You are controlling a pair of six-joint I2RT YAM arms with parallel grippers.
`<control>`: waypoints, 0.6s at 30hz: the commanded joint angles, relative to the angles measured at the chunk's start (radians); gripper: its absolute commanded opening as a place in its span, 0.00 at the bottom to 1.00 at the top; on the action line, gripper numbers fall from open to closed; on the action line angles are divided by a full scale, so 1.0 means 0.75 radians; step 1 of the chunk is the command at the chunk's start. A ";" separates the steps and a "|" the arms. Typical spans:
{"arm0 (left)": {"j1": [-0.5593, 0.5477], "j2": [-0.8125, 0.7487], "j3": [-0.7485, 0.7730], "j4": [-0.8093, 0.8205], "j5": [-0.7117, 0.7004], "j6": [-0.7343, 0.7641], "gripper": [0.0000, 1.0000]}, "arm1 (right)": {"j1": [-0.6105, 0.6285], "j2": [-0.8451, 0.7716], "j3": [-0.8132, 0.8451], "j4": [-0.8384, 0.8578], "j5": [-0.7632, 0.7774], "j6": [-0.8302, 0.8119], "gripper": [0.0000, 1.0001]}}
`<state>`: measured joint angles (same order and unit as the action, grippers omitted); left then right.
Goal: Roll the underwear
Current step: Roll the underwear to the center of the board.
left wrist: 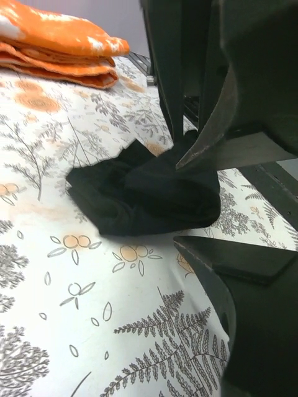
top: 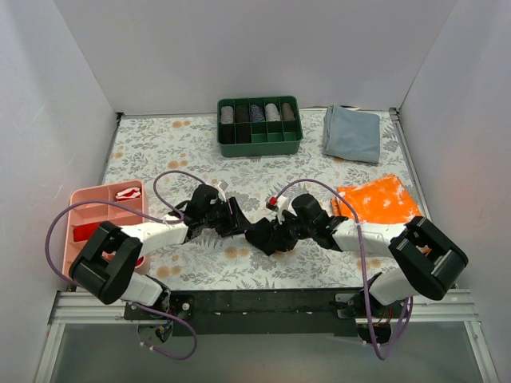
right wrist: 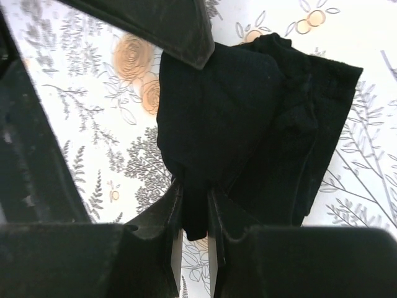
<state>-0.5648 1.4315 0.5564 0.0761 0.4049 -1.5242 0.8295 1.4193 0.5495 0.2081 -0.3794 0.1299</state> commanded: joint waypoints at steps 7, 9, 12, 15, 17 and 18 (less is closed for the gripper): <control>0.013 -0.225 -0.146 0.244 0.072 0.009 0.58 | -0.134 0.177 -0.094 0.172 -0.451 0.156 0.18; 0.013 -0.223 -0.195 0.305 0.100 0.005 0.58 | -0.163 0.204 -0.103 0.203 -0.484 0.201 0.18; 0.013 -0.231 -0.253 0.352 0.102 0.007 0.59 | -0.196 0.259 -0.117 0.278 -0.541 0.279 0.17; 0.013 -0.246 -0.290 0.389 0.106 0.007 0.60 | -0.206 0.300 -0.119 0.299 -0.546 0.326 0.17; 0.013 -0.268 -0.324 0.422 0.108 0.001 0.61 | -0.218 0.331 -0.117 0.312 -0.554 0.342 0.16; 0.013 -0.274 -0.339 0.432 0.108 -0.001 0.61 | -0.222 0.335 -0.117 0.316 -0.554 0.354 0.16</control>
<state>-0.5583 1.2770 0.3351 0.3218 0.4679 -1.5261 0.6682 1.6180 0.4934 0.4892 -0.7906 0.3466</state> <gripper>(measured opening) 0.601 0.231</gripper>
